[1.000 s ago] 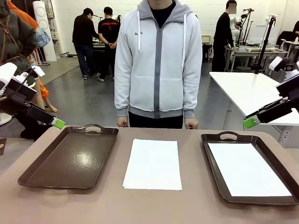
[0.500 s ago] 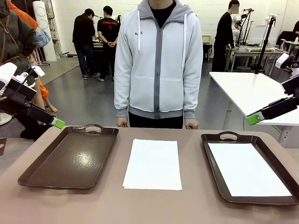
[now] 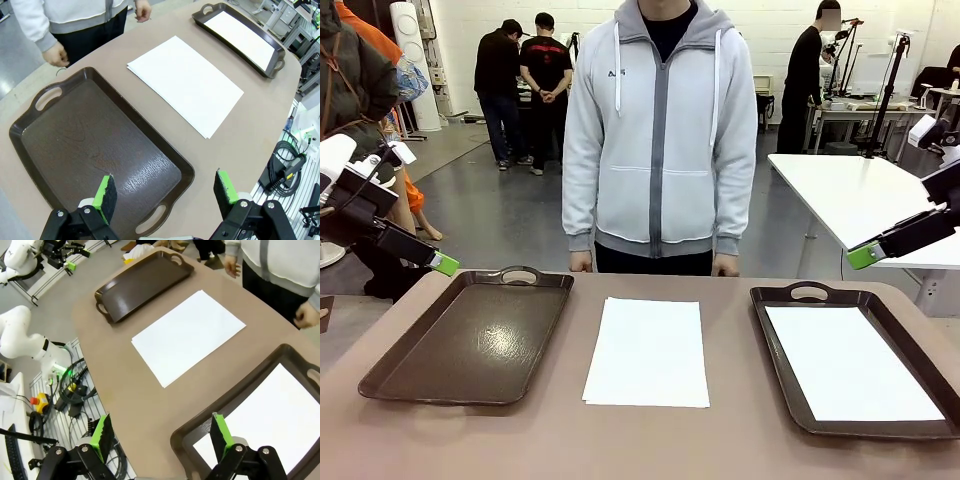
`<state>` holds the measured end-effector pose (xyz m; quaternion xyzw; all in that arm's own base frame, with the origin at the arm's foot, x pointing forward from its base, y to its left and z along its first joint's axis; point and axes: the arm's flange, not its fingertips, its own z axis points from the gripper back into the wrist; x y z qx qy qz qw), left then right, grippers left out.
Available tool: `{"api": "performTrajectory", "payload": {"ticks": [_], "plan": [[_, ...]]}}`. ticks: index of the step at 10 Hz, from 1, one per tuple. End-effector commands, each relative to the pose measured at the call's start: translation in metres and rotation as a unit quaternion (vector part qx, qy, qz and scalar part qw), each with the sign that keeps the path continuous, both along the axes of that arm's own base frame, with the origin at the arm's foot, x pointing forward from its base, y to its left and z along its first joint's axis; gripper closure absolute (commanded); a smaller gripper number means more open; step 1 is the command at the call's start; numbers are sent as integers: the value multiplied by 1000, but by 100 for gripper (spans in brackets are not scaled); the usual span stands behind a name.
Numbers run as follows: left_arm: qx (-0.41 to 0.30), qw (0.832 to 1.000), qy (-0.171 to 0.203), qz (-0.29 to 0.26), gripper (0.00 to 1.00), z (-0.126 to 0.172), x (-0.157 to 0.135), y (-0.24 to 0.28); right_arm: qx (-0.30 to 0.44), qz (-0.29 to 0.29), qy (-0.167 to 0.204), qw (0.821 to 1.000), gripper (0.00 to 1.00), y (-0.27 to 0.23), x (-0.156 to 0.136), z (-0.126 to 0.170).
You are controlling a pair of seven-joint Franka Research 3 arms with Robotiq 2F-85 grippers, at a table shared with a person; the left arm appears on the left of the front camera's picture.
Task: Sort the A4 documents.
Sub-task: Receive the A4 Paper.
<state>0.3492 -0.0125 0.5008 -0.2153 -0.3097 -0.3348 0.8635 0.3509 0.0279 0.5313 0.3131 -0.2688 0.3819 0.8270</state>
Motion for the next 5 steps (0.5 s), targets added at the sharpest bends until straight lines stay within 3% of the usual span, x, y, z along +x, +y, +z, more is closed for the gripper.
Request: {"api": "performTrajectory", "payload": {"ticks": [1,5], "plan": [[-5,1000,-3,-8,0,-2,1,2,6,4,1,1000,0,1,1,0],[-5,1000,-3,-8,0,-2,1,2,6,4,1,1000,0,1,1,0]]}}
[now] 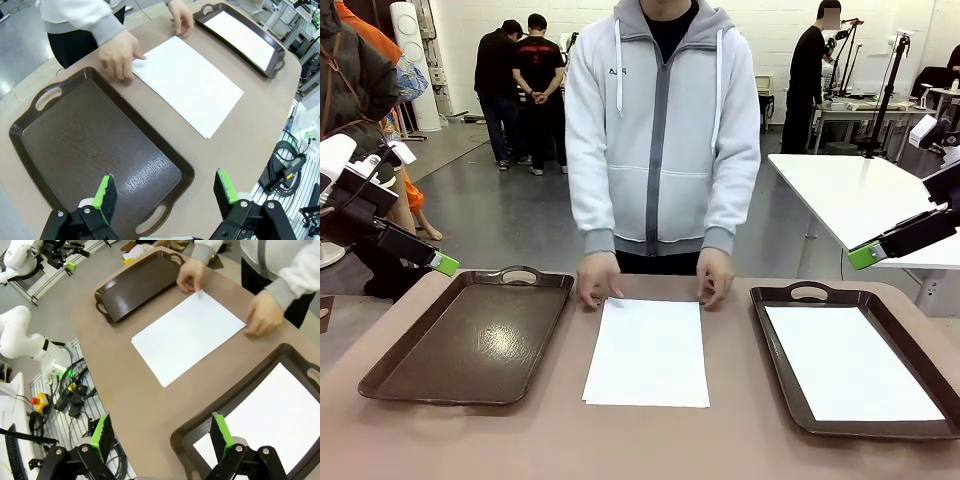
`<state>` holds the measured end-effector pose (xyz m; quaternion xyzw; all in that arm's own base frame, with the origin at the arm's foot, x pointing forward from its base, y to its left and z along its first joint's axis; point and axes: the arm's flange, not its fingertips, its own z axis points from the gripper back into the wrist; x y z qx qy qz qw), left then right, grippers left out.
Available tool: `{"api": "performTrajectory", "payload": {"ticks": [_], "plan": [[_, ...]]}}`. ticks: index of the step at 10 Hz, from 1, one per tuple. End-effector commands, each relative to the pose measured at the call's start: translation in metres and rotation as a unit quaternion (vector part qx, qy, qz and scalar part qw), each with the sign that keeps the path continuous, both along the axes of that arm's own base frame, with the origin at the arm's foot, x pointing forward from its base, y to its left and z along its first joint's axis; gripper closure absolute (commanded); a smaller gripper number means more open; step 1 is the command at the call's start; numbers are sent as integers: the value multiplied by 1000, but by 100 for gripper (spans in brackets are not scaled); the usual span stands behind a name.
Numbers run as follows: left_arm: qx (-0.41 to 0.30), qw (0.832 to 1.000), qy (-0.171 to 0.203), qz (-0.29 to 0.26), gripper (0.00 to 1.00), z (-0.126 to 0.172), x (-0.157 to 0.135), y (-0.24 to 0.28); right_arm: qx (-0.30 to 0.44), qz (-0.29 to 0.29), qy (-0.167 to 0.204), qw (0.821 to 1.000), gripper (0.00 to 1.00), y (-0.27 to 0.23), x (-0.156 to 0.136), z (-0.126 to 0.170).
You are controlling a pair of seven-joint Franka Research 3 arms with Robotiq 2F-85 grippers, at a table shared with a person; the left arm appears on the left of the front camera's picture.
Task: Sort the A4 documents.
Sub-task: Receive the A4 Paper.
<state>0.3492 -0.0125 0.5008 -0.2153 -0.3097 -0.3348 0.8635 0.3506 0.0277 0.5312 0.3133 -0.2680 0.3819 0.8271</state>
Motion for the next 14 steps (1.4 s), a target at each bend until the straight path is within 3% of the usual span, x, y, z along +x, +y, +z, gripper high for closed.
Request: {"api": "performTrajectory", "payload": {"ticks": [1,14], "plan": [[-5,1000,-3,-8,0,-2,1,2,6,4,0,1000,0,1,1,0],[-5,1000,-3,-8,0,-2,1,2,6,4,0,1000,0,1,1,0]]}}
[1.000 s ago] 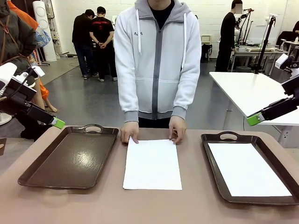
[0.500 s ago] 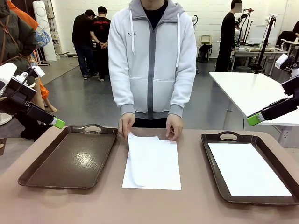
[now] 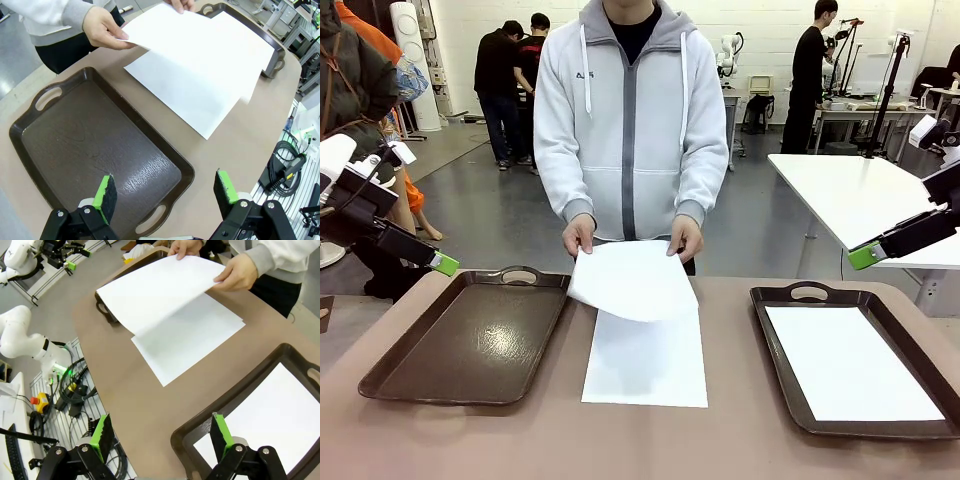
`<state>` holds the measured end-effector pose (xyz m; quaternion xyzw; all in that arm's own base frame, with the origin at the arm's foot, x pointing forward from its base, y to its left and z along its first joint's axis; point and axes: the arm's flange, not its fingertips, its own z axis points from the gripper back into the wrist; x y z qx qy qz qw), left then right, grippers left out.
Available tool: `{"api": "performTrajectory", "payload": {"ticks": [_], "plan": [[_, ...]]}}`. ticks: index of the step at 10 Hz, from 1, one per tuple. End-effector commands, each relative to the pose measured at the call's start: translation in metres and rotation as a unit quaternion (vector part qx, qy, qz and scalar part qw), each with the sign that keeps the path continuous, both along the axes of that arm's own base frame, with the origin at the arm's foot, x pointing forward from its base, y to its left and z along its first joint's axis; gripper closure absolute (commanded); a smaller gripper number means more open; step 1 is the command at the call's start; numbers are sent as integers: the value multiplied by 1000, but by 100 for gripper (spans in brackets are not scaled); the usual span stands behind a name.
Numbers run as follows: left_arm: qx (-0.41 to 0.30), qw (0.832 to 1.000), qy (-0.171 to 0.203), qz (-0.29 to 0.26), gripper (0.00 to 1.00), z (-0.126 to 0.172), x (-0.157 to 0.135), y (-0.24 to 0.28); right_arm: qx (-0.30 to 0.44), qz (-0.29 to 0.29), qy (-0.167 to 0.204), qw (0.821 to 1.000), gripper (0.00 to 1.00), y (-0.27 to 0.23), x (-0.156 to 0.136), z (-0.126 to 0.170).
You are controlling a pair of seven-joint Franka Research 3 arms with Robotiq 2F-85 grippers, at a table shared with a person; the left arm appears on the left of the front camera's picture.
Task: Sort the A4 documents.
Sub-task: Receive the A4 Paper.
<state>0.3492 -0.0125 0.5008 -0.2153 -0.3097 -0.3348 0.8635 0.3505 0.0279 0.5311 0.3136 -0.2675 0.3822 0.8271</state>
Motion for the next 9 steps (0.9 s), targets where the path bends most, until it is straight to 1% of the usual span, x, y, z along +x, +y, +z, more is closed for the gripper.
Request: {"api": "performTrajectory", "payload": {"ticks": [1,9], "plan": [[-5,1000,-3,-8,0,-2,1,2,6,4,-1,1000,0,1,1,0],[-5,1000,-3,-8,0,-2,1,2,6,4,-1,1000,0,1,1,0]]}}
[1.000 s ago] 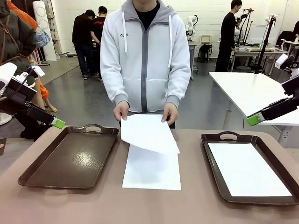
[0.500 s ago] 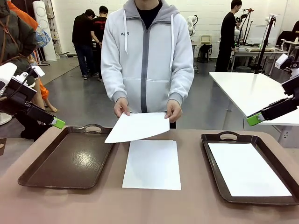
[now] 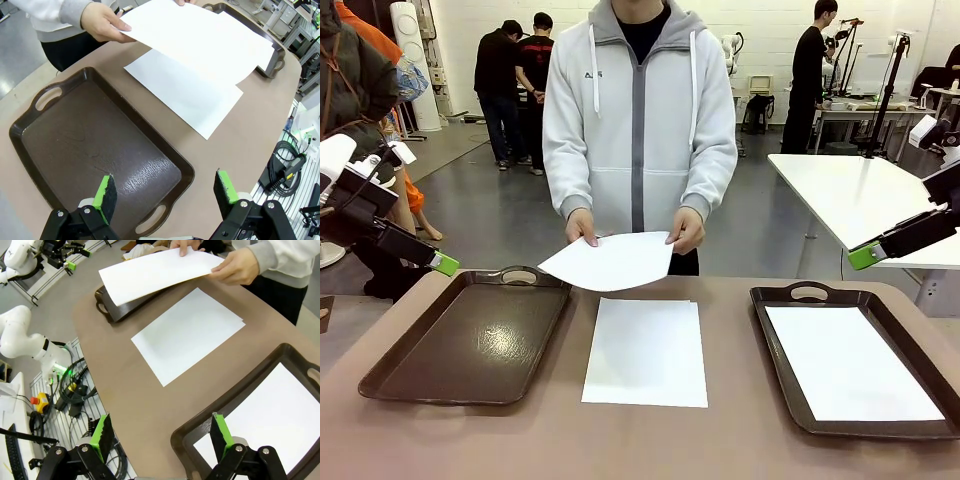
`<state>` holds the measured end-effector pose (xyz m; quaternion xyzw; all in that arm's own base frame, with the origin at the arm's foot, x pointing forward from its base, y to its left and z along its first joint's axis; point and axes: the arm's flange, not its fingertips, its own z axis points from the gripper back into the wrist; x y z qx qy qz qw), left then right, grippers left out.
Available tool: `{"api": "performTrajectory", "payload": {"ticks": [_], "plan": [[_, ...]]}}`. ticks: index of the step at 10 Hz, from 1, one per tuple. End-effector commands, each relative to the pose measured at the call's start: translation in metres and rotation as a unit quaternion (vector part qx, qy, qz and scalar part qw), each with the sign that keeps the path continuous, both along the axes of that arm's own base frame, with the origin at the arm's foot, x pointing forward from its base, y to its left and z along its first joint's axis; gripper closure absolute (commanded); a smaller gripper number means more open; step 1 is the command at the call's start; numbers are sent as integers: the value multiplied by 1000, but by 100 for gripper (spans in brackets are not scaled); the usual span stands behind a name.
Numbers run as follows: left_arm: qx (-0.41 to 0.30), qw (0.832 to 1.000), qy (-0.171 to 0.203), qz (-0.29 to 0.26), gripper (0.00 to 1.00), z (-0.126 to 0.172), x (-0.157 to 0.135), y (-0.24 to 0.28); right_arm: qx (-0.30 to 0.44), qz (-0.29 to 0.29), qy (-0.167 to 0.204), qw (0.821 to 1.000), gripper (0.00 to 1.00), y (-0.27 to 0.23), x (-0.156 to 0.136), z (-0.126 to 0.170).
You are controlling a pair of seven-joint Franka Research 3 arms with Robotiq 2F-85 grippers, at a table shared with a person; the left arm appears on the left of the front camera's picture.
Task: Sort the A4 documents.
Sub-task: Receive the A4 Paper.
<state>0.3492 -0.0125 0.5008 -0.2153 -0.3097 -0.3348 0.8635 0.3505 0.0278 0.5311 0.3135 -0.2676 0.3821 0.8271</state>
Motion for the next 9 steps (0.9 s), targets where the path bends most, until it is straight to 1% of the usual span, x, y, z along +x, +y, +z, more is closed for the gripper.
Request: {"api": "performTrajectory", "payload": {"ticks": [1,9], "plan": [[-5,1000,-3,-8,0,-2,1,2,7,4,-1,1000,0,1,1,0],[-5,1000,-3,-8,0,-2,1,2,7,4,-1,1000,0,1,1,0]]}}
